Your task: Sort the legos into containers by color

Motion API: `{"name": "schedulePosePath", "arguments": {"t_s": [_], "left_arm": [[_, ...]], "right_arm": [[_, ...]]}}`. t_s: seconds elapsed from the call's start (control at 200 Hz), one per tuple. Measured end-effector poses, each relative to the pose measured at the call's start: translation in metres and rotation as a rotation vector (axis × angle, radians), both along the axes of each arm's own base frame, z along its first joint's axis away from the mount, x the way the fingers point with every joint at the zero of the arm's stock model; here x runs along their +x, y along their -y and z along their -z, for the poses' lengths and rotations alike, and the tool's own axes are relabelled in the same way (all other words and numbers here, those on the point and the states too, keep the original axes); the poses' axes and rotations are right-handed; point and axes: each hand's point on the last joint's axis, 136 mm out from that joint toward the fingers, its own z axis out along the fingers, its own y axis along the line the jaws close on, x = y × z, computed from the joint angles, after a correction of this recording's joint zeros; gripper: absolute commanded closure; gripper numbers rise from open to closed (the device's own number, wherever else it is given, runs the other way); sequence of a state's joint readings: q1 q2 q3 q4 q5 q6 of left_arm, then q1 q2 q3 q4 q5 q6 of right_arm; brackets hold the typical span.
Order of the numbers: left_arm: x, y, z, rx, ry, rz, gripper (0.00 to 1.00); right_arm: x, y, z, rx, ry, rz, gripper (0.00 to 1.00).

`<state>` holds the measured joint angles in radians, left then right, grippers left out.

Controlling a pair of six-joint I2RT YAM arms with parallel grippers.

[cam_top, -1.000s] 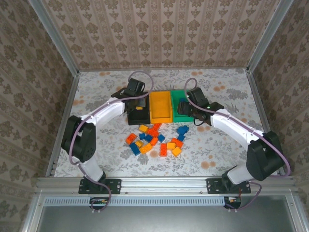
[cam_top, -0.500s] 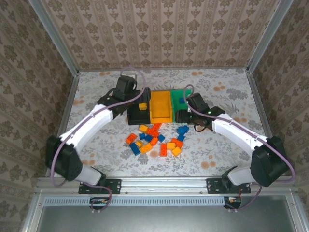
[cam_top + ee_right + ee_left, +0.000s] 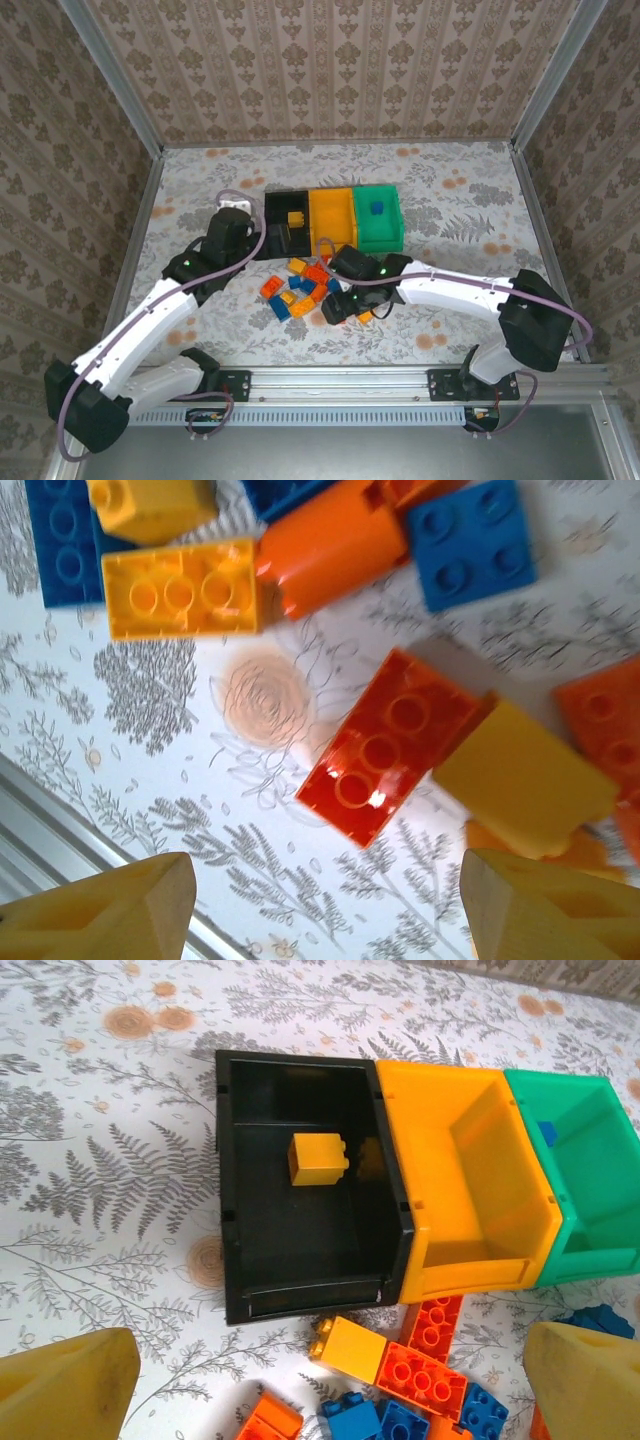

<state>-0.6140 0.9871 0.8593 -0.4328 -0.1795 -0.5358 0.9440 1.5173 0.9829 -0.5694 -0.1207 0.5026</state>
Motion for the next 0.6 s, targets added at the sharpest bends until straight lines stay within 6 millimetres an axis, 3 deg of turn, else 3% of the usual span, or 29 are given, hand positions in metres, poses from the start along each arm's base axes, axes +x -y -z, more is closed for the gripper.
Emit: {"name": "schedulePosePath", "arguments": {"t_s": [0.26, 0.6], "left_arm": [[-0.008, -0.010, 0.011, -0.005, -0.006, -0.027, 0.00], [-0.020, -0.022, 0.019, -0.026, 0.004, -0.041, 0.00]], "right_arm": [[-0.016, -0.003, 0.033, -0.087, -0.082, 0.063, 0.30], [0.009, -0.014, 0.040, -0.139, 0.001, 0.234, 0.34]]}}
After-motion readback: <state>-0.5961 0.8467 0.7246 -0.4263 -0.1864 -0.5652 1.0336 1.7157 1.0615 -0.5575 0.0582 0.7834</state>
